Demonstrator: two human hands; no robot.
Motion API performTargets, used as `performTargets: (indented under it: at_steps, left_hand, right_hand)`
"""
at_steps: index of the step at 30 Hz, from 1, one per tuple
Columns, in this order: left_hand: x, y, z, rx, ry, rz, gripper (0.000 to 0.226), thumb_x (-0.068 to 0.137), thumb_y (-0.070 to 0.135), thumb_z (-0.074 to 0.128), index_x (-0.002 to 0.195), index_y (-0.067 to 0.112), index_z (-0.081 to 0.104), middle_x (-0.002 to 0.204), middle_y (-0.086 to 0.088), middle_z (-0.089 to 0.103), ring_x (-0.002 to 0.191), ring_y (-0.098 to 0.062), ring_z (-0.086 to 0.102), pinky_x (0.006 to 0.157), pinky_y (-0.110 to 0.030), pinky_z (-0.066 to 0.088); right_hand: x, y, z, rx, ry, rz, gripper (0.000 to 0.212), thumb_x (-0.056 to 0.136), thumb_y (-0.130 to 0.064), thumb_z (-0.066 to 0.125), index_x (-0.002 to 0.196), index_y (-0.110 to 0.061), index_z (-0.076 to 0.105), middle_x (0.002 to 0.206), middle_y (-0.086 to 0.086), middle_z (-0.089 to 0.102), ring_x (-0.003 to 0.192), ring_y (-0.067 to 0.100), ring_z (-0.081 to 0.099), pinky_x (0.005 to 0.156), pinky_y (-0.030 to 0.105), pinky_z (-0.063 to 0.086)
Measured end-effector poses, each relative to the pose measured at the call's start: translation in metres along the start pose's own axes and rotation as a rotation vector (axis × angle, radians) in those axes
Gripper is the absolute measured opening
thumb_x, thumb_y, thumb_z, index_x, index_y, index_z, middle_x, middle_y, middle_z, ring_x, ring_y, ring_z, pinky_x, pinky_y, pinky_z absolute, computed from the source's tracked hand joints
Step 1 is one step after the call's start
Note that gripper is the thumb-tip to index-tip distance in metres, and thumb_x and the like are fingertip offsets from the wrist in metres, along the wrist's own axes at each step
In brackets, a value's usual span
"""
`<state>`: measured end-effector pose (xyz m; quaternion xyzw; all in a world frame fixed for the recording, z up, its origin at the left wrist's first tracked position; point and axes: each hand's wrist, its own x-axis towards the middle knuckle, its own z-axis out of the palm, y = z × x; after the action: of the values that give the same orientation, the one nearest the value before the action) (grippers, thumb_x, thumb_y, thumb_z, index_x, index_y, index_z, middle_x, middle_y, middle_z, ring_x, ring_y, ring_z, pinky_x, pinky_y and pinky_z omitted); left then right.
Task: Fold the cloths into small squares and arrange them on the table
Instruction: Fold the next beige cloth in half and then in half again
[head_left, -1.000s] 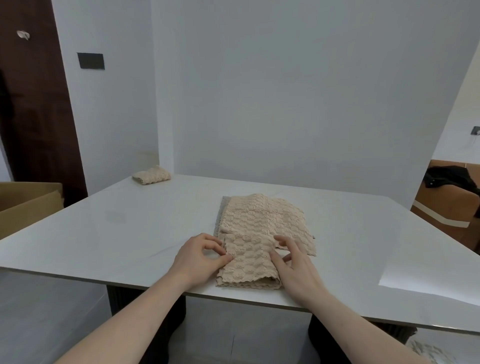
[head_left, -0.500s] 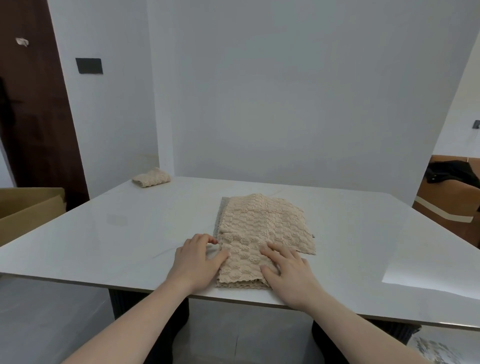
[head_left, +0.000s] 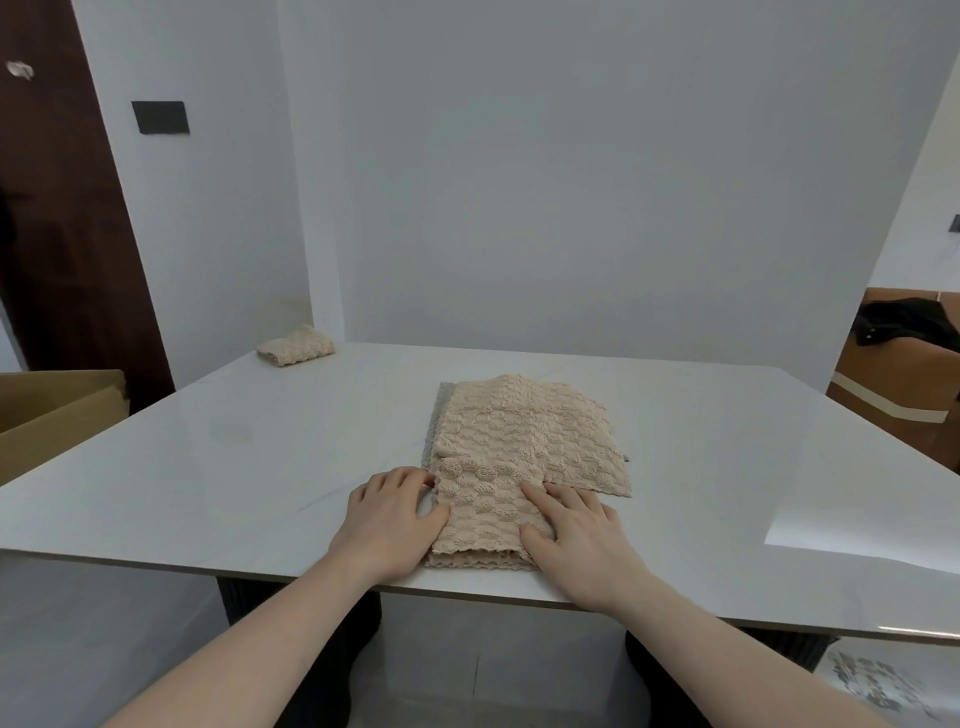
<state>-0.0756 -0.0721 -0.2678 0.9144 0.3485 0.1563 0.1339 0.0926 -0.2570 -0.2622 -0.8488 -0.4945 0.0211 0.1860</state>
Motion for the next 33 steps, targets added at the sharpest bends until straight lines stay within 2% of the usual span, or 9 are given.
performTargets:
  at_steps: [4, 9, 14, 18, 21, 24, 29, 31, 33]
  left_hand:
    - [-0.001, 0.002, -0.003, -0.077, 0.008, -0.020, 0.051, 0.092, 0.072, 0.039, 0.127, 0.037, 0.051, 0.138, 0.018, 0.049, 0.133, -0.012, 0.039, 0.114, -0.037, 0.027]
    - [-0.001, 0.001, -0.003, -0.103, 0.014, -0.003, 0.052, 0.082, 0.083, 0.046, 0.105, 0.037, 0.054, 0.123, 0.023, 0.051, 0.122, -0.008, 0.044, 0.107, -0.032, 0.032]
    - [0.001, -0.004, -0.004, -0.186, 0.014, 0.021, 0.038, 0.084, 0.076, 0.054, 0.091, 0.039, 0.057, 0.120, 0.030, 0.051, 0.116, -0.003, 0.045, 0.107, -0.032, 0.035]
    - [0.000, -0.005, -0.003, -0.232, 0.050, 0.044, 0.032, 0.085, 0.070, 0.058, 0.087, 0.038, 0.057, 0.103, 0.027, 0.056, 0.105, 0.002, 0.046, 0.096, -0.029, 0.038]
    - [-0.002, -0.004, -0.003, -0.280, 0.051, 0.048, 0.025, 0.086, 0.063, 0.062, 0.084, 0.039, 0.053, 0.092, 0.025, 0.058, 0.104, 0.002, 0.048, 0.087, -0.023, 0.038]
    - [-0.004, -0.002, -0.005, -0.340, 0.001, 0.002, 0.024, 0.085, 0.065, 0.059, 0.087, 0.043, 0.053, 0.095, 0.026, 0.057, 0.106, 0.002, 0.048, 0.086, -0.017, 0.037]
    - [-0.003, 0.003, -0.017, -0.334, -0.127, -0.109, 0.019, 0.087, 0.063, 0.058, 0.093, 0.046, 0.053, 0.105, 0.030, 0.051, 0.110, 0.005, 0.044, 0.088, -0.015, 0.037]
    - [-0.002, 0.011, -0.027, -0.356, -0.178, -0.142, 0.016, 0.089, 0.056, 0.062, 0.092, 0.042, 0.055, 0.102, 0.028, 0.054, 0.109, 0.006, 0.045, 0.089, -0.015, 0.036]
    - [0.000, 0.026, -0.043, -0.421, -0.250, -0.251, 0.015, 0.092, 0.045, 0.066, 0.089, 0.035, 0.056, 0.094, 0.021, 0.061, 0.103, 0.002, 0.051, 0.085, -0.019, 0.040]
  right_hand:
    - [-0.001, 0.000, -0.001, 0.072, 0.032, 0.023, 0.069, 0.091, -0.059, 0.037, 0.157, -0.043, 0.024, 0.147, -0.016, 0.042, 0.140, 0.013, 0.033, 0.119, 0.037, 0.023]
    - [-0.002, 0.000, -0.005, 0.158, 0.058, 0.031, 0.073, 0.089, -0.059, 0.045, 0.156, -0.045, 0.021, 0.135, -0.019, 0.045, 0.132, 0.010, 0.038, 0.114, 0.034, 0.029]
    - [-0.003, 0.002, -0.010, 0.216, 0.044, 0.022, 0.072, 0.090, -0.061, 0.051, 0.154, -0.048, 0.021, 0.127, -0.024, 0.048, 0.127, 0.004, 0.037, 0.113, 0.030, 0.030]
    - [-0.002, 0.005, -0.011, 0.277, 0.025, 0.027, 0.071, 0.089, -0.059, 0.056, 0.151, -0.054, 0.022, 0.114, -0.034, 0.047, 0.116, -0.009, 0.033, 0.113, 0.027, 0.029]
    - [0.000, 0.009, -0.007, 0.317, 0.007, 0.060, 0.074, 0.082, -0.064, 0.057, 0.148, -0.061, 0.024, 0.113, -0.035, 0.046, 0.122, -0.010, 0.034, 0.111, 0.023, 0.030]
    - [0.001, 0.009, -0.008, 0.366, -0.012, 0.134, 0.079, 0.072, -0.069, 0.055, 0.145, -0.065, 0.024, 0.114, -0.034, 0.047, 0.123, -0.008, 0.038, 0.107, 0.020, 0.030]
    - [0.007, -0.001, -0.025, 0.399, -0.078, 0.266, 0.080, 0.076, -0.052, 0.073, 0.143, -0.058, 0.030, 0.106, -0.030, 0.051, 0.118, -0.011, 0.039, 0.104, 0.019, 0.029]
    - [0.013, -0.009, -0.035, 0.408, -0.174, 0.325, 0.080, 0.077, -0.046, 0.074, 0.143, -0.055, 0.028, 0.103, -0.027, 0.054, 0.117, -0.011, 0.038, 0.104, 0.020, 0.028]
    - [0.022, -0.018, -0.053, 0.479, -0.295, 0.429, 0.070, 0.077, -0.036, 0.071, 0.139, -0.048, 0.041, 0.097, -0.021, 0.061, 0.108, -0.008, 0.046, 0.100, 0.023, 0.038]
